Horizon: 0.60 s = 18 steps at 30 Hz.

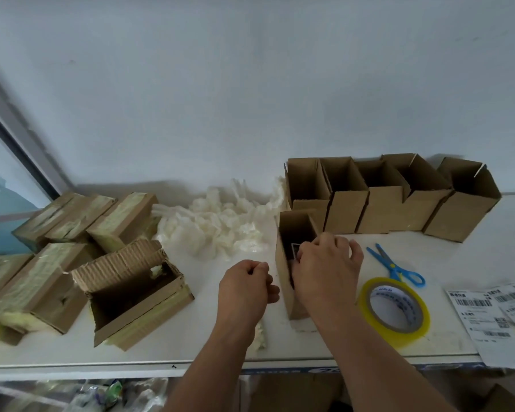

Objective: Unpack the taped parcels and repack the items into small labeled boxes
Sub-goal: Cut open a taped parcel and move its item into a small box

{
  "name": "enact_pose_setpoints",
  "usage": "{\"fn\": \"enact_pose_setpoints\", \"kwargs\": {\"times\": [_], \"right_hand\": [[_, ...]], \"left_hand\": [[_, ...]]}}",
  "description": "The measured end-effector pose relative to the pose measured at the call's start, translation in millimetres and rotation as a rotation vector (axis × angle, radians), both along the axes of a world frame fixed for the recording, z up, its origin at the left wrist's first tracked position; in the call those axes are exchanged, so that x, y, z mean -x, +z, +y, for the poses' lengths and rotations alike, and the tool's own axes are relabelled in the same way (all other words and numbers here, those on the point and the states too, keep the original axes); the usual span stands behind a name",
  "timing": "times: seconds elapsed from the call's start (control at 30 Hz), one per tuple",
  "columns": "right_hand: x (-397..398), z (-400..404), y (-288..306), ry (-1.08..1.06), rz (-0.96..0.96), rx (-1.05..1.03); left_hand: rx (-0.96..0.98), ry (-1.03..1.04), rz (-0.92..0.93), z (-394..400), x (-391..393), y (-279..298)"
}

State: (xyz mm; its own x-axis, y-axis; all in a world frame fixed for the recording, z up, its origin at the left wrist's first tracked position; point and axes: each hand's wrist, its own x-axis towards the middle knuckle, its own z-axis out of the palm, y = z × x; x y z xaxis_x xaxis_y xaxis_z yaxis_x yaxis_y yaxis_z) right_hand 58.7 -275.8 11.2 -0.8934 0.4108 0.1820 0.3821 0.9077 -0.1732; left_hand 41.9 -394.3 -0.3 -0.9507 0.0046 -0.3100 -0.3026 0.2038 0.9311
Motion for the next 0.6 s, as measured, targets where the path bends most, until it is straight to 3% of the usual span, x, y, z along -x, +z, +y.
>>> {"fn": "enact_pose_setpoints", "kwargs": {"times": [0.33, 0.5, 0.6], "right_hand": [[1, 14, 10, 0.073, 0.176, 0.126], [18, 18, 19, 0.117, 0.220, 0.214], [24, 28, 14, 0.103, 0.139, 0.254]], "left_hand": [[-0.077, 0.012, 0.022, 1, 6, 7], [0.091, -0.098, 0.085, 8, 11, 8], [0.205, -0.200, 0.107, 10, 14, 8]]}}
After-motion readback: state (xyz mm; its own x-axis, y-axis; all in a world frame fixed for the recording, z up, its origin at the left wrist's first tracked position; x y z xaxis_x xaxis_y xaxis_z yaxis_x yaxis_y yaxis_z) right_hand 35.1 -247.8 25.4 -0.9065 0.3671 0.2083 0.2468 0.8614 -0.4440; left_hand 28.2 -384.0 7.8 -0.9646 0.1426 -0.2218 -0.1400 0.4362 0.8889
